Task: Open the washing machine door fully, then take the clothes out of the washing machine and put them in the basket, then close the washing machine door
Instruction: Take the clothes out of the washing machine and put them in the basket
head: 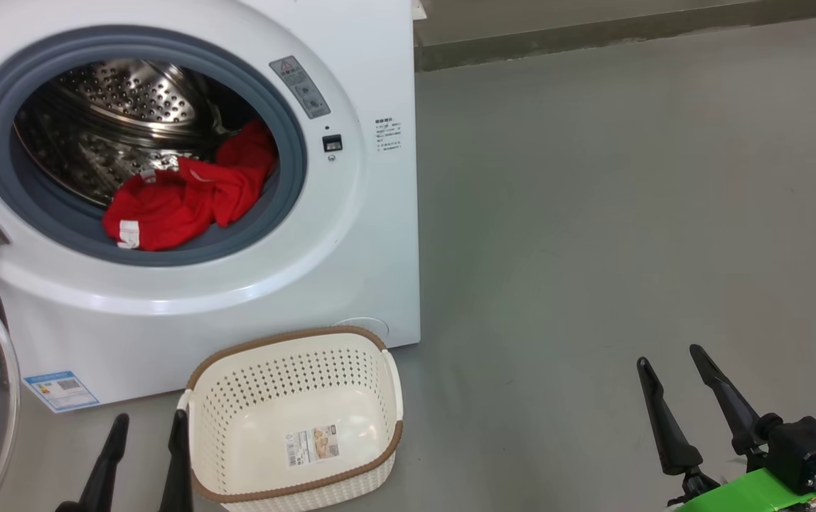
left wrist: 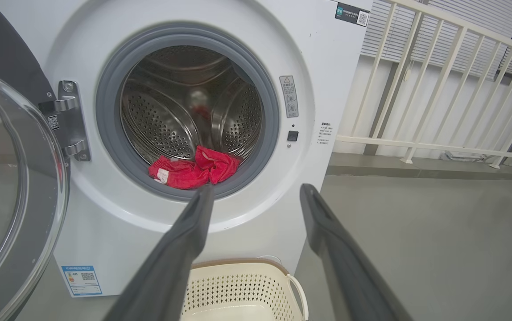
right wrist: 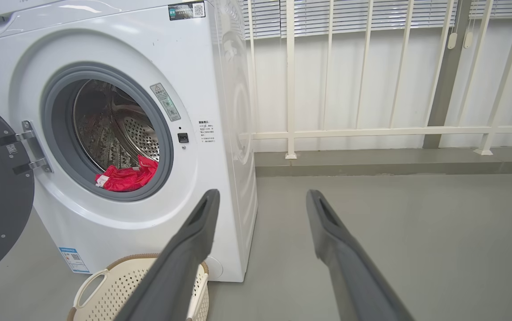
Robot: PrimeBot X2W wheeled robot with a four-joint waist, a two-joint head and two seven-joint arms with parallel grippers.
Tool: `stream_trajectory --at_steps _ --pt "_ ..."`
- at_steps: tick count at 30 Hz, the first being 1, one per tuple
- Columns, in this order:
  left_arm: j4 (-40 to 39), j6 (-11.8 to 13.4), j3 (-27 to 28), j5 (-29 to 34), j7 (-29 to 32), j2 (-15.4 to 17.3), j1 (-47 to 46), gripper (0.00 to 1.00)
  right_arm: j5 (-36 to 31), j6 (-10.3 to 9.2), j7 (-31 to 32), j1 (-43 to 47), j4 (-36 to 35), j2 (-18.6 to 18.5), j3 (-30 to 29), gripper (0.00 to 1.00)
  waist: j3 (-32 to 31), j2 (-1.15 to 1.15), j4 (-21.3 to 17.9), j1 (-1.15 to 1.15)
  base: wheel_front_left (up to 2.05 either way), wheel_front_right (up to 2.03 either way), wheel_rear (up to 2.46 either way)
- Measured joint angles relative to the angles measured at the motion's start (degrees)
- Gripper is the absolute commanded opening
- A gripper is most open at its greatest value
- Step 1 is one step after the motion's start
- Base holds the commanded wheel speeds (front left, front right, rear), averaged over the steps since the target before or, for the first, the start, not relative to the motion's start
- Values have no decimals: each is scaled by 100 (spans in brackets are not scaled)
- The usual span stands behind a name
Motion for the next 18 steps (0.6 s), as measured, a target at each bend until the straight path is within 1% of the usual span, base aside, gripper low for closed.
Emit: stream_trajectory --at_steps 4,8,12,18 --pt "4 -8 -1 5 0 -5 29 100 2 0 0 -1 9 -24 7 100 2 0 5 0 32 -9 -24" --pt "31 -8 2 25 0 -20 29 100 9 0 0 -1 13 -33 13 100 0 0 11 0 101 -49 -52" --pt "55 -7 22 52 0 -33 29 100 9 0 0 0 13 -58 35 100 2 0 11 0 157 -103 -53" --pt "79 -7 54 33 0 -45 24 100 49 0 0 -1 35 -87 60 100 15 0 15 0 203 -152 -51"
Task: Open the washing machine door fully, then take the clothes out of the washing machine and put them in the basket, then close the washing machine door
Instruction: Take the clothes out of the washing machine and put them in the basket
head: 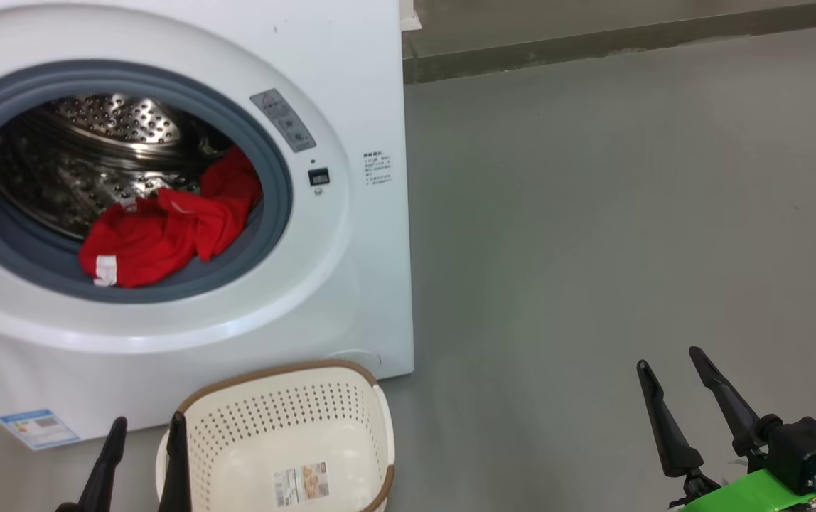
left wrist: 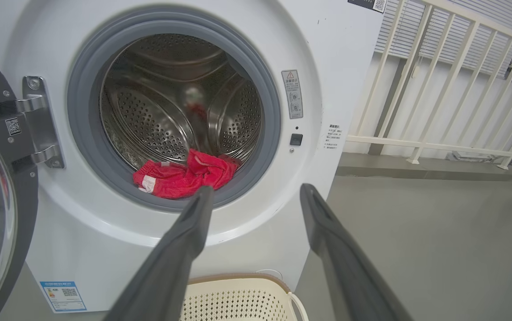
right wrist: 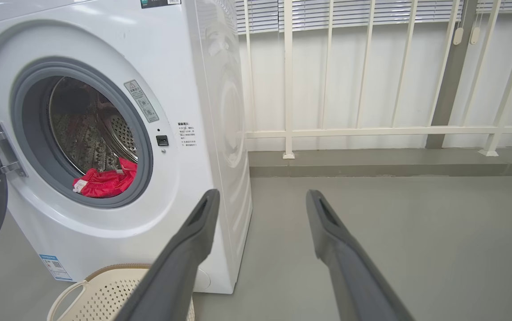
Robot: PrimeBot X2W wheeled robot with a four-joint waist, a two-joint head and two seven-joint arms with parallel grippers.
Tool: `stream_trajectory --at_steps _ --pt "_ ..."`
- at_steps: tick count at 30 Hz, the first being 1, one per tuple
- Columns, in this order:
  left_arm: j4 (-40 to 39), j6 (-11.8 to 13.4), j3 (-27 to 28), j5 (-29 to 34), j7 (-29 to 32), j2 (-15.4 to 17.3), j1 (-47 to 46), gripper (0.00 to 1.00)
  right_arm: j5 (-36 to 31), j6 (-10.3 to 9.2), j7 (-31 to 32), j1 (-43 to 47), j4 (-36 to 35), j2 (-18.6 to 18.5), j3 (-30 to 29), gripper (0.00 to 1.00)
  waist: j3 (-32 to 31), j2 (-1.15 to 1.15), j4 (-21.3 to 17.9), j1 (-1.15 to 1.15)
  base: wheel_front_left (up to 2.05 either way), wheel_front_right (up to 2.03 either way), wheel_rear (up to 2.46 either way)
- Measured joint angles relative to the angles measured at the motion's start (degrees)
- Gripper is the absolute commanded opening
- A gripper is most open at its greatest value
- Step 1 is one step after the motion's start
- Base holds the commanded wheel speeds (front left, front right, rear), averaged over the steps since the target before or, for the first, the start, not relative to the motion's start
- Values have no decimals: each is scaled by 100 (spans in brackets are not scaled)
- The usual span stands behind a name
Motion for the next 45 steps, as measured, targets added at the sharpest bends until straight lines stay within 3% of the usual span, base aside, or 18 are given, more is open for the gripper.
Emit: stream_trajectory --at_steps 10,45 --pt "-51 -63 31 -42 0 -7 -5 100 9 0 0 -23 37 -14 56 100 19 0 1 0 89 -87 -1" --pt "378 -194 100 -90 0 -12 -174 100 43 0 0 -32 60 -34 151 100 102 0 197 0 0 0 0"
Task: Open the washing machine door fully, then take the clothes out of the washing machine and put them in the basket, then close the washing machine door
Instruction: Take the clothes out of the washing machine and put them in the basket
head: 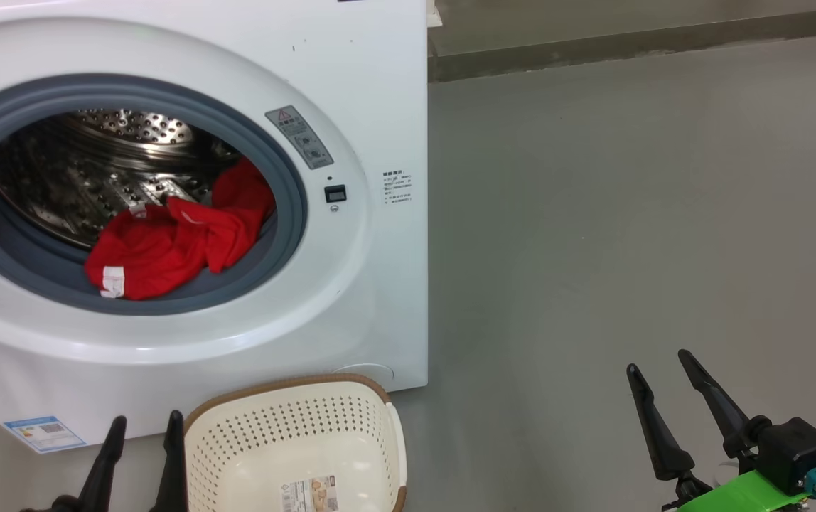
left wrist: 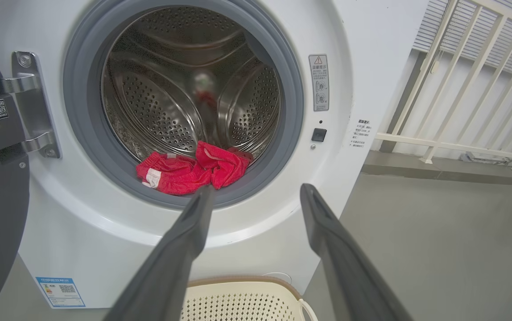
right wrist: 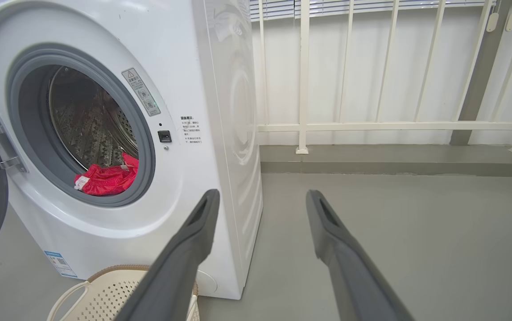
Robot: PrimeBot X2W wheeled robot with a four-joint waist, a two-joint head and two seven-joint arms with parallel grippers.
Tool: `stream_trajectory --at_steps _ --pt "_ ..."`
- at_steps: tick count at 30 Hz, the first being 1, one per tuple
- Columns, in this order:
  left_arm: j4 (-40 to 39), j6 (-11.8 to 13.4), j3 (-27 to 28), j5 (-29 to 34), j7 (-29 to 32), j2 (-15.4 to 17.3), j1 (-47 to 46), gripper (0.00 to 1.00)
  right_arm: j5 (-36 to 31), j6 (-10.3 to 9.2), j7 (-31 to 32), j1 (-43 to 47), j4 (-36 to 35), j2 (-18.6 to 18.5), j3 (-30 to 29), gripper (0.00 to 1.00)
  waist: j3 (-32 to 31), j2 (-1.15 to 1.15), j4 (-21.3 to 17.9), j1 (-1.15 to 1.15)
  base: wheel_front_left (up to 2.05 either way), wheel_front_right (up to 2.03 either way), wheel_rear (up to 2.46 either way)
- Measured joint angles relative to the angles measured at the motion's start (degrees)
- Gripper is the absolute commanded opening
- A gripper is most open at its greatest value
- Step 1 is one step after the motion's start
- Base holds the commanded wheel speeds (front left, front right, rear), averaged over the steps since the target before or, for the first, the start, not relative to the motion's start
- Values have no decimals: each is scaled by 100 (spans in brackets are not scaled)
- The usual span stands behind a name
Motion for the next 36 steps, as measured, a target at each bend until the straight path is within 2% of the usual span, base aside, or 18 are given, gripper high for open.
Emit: stream_trajectory --at_steps 9,14,23,36 --pt "69 4 32 -30 0 -47 -323 100 0 0 0 -17 -74 -20 0 100 189 0 58 0 0 0 0" --pt "83 156 99 14 -1 -121 -793 100 -7 0 0 -206 -177 -34 -13 100 435 0 106 0 0 0 0" --pt "183 214 33 26 -1 -172 -1505 100 -62 0 0 -607 -301 -34 11 100 952 0 183 0 0 0 0" --pt "1087 426 -54 276 -8 -179 -3304 100 -92 0 0 -1325 -436 -92 124 100 2006 0 237 0 0 0 0"
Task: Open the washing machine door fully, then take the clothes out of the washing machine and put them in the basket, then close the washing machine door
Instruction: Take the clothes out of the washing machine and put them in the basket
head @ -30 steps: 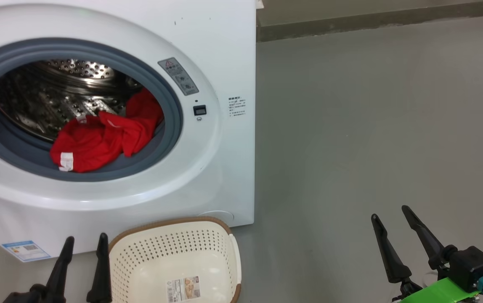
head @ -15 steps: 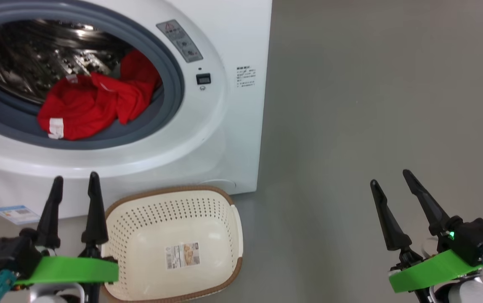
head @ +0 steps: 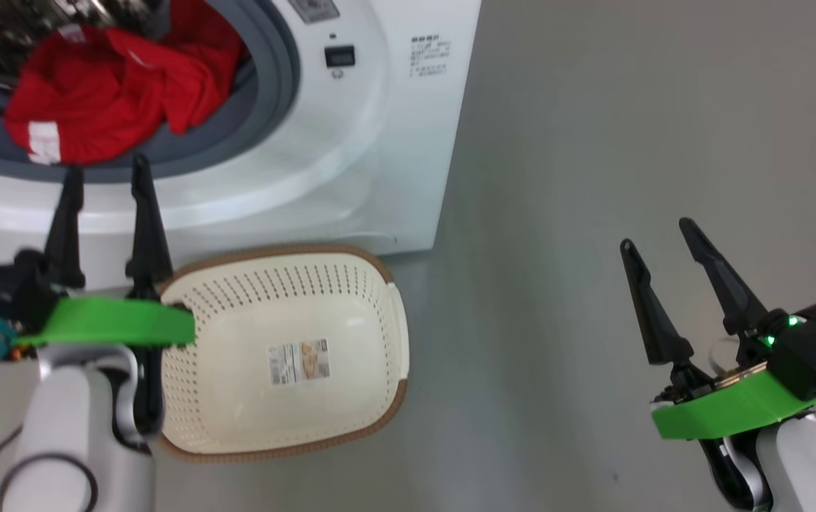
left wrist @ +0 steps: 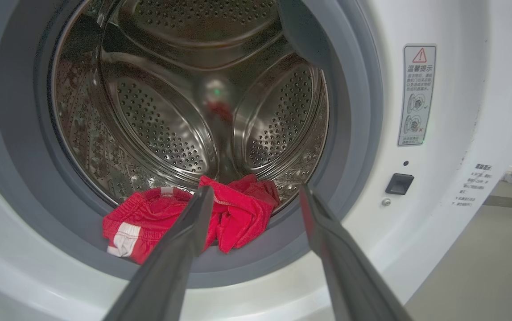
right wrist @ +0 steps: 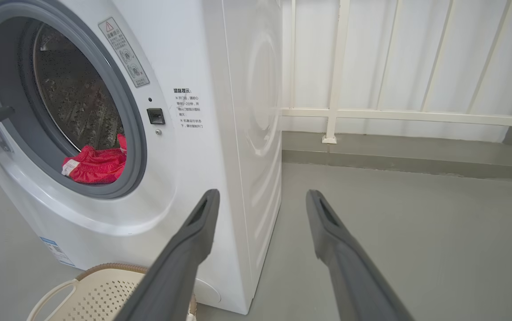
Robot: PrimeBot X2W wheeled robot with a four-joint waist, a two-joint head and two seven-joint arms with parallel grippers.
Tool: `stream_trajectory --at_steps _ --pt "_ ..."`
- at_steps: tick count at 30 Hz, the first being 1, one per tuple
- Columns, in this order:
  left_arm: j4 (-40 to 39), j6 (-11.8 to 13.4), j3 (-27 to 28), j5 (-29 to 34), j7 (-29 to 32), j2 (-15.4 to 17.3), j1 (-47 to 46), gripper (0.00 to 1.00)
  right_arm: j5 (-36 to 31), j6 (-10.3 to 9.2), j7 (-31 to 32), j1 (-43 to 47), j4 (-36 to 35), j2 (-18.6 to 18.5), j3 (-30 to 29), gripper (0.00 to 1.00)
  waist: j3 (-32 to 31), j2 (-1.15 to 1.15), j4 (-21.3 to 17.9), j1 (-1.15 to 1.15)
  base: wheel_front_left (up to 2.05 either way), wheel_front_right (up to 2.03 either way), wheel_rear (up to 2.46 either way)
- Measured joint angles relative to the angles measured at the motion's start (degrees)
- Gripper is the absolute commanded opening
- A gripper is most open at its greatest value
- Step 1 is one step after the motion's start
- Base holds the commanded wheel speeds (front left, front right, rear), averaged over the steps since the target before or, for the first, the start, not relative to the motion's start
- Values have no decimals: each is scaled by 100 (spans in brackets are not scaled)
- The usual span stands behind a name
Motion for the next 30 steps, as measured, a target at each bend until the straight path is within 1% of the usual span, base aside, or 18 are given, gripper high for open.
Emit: stream_trajectory --at_steps 3,7,9,15,20,23,30 --pt "233 89 23 54 0 7 -361 100 1 0 0 -107 -4 -27 11 100 226 0 -8 0 0 0 0" --pt "635 87 88 45 0 62 -858 100 1 0 0 -225 -13 -44 53 100 500 0 -31 0 0 0 0" --pt "855 91 103 47 0 141 -1130 100 1 0 0 -289 -20 -51 93 100 630 0 -49 0 0 0 0" --pt "1479 224 112 125 123 405 -1959 100 2 0 0 -521 -13 -56 236 100 998 0 -114 0 0 0 0" --pt "1960 240 112 137 546 622 -2603 100 8 0 0 -695 3 -55 324 100 1267 0 -182 0 0 0 0" --pt "2204 248 114 140 804 818 -2931 100 8 0 0 -808 15 -46 389 100 1402 0 -238 0 0 0 0" --pt "2580 336 70 213 1408 1229 -3278 100 58 0 0 -944 85 71 470 100 1597 0 -444 0 0 0 0"
